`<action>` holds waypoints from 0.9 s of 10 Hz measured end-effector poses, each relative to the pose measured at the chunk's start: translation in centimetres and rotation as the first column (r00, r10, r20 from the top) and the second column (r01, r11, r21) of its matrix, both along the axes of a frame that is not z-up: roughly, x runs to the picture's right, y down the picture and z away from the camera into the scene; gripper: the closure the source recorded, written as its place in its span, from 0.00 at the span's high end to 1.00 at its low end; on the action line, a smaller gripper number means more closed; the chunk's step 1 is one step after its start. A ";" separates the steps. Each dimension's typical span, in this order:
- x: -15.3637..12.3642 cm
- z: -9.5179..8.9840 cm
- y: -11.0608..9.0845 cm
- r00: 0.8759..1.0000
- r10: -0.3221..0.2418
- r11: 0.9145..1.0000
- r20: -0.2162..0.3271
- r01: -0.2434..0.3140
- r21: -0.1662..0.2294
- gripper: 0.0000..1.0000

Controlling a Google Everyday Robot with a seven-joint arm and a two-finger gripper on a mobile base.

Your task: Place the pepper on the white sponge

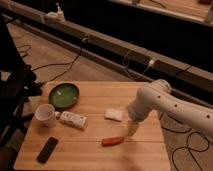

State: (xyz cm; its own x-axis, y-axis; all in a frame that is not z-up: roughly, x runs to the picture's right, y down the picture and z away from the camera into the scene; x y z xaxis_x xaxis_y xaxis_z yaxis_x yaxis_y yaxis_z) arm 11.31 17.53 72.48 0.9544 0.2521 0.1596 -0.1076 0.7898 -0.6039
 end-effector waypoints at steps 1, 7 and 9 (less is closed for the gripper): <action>-1.7 0.4 1.4 0.999 -0.003 1.000 0.035 0.003 -0.008 0.80; -3.2 0.5 2.7 0.997 -0.014 1.000 0.074 0.015 -0.012 0.80; -3.6 1.1 3.5 0.996 -0.001 1.000 0.085 0.003 -0.027 0.80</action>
